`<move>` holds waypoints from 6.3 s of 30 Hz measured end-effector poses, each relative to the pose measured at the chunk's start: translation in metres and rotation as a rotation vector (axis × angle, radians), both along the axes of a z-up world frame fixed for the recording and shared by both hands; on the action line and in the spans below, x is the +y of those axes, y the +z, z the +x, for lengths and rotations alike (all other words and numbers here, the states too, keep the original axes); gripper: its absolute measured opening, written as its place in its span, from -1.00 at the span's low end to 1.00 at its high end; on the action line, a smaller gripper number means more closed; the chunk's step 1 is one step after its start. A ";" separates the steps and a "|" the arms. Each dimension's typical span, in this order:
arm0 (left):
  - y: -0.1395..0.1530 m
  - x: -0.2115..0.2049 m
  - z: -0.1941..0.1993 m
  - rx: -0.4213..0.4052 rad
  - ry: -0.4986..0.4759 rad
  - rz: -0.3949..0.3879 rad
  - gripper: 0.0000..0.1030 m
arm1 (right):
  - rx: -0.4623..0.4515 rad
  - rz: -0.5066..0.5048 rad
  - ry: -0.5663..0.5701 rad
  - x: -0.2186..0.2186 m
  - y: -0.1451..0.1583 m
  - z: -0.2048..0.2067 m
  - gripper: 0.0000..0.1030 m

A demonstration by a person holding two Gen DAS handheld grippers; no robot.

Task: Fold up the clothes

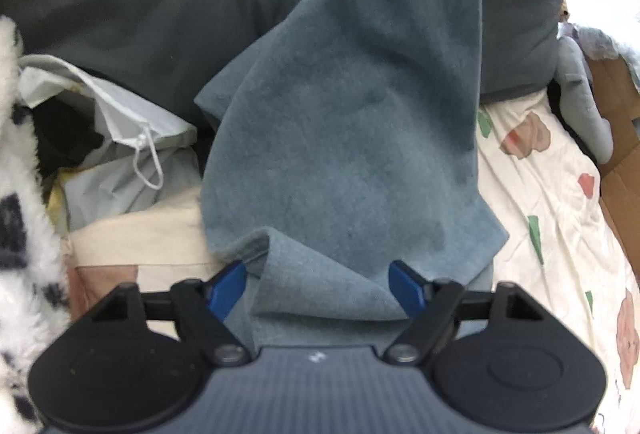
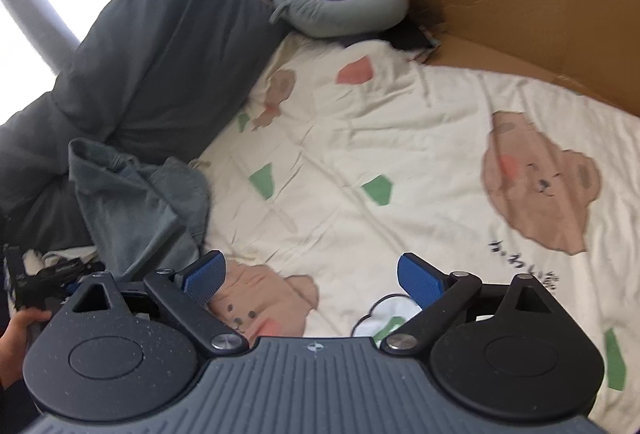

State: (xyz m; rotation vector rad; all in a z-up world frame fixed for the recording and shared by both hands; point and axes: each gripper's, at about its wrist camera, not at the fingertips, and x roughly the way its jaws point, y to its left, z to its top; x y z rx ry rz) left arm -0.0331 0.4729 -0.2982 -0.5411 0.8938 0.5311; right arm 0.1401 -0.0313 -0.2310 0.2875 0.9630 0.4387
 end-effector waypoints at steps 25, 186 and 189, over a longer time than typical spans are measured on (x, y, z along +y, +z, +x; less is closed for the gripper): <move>-0.001 -0.003 0.003 -0.036 -0.046 -0.076 -0.31 | 0.038 0.029 0.077 0.026 -0.025 -0.001 0.85; 0.114 -0.058 0.265 -0.301 -0.134 -0.112 -0.92 | 0.167 -0.528 0.007 -0.202 0.042 0.114 -0.99; 0.107 -0.063 0.295 -0.265 -0.136 -0.092 -0.92 | 0.170 -0.538 -0.003 -0.205 0.033 0.136 -0.99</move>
